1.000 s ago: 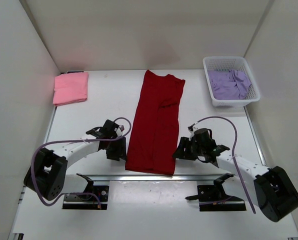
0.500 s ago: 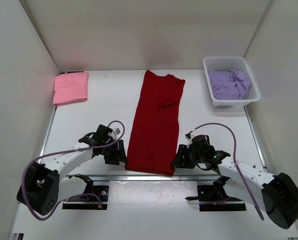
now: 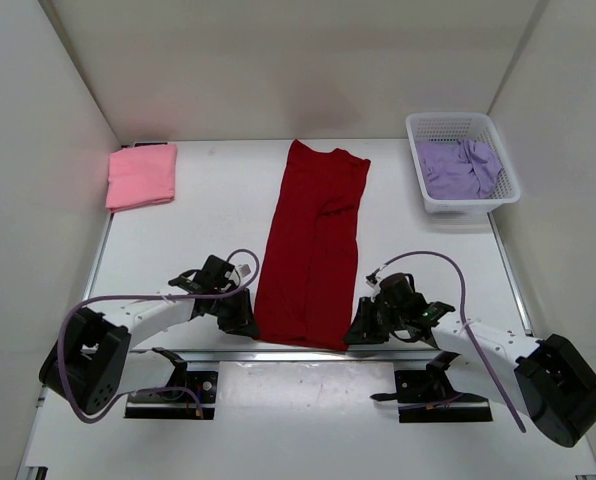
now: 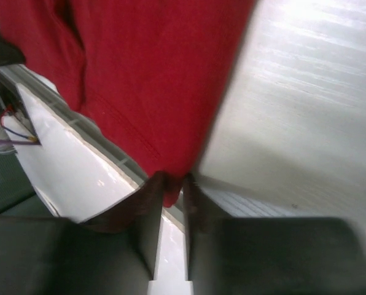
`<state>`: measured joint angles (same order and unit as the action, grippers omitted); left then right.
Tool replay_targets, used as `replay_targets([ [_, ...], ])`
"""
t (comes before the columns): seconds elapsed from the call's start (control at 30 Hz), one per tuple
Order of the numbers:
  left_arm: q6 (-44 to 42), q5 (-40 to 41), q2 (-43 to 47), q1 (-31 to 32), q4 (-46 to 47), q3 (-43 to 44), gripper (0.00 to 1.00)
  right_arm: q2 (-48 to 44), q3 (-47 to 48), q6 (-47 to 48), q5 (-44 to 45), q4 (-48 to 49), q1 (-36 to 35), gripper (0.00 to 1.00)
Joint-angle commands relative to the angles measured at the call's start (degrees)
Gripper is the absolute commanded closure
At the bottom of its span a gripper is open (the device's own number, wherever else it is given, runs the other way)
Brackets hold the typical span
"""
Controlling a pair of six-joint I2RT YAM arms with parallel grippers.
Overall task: Fold and stack the t-shirts
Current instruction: Grab the bottom of the folded rectangular tshirt with both arms
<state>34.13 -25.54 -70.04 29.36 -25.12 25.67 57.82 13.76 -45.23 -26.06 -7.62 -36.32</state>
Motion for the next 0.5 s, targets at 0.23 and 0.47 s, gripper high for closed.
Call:
replay_targets([
  [0.23,-1.78,-0.11,1.21,0.35,-2.73,-0.01,1.00,-0.32,1.79,0.77,1.81,-5.74,-3.76,0.99],
  [0.47,-3.28,-0.22,-0.25,-1.94,-8.80,14.11,1.00,-3.34,10.48,8.21,0.59,-10.67,8.50,1.00],
])
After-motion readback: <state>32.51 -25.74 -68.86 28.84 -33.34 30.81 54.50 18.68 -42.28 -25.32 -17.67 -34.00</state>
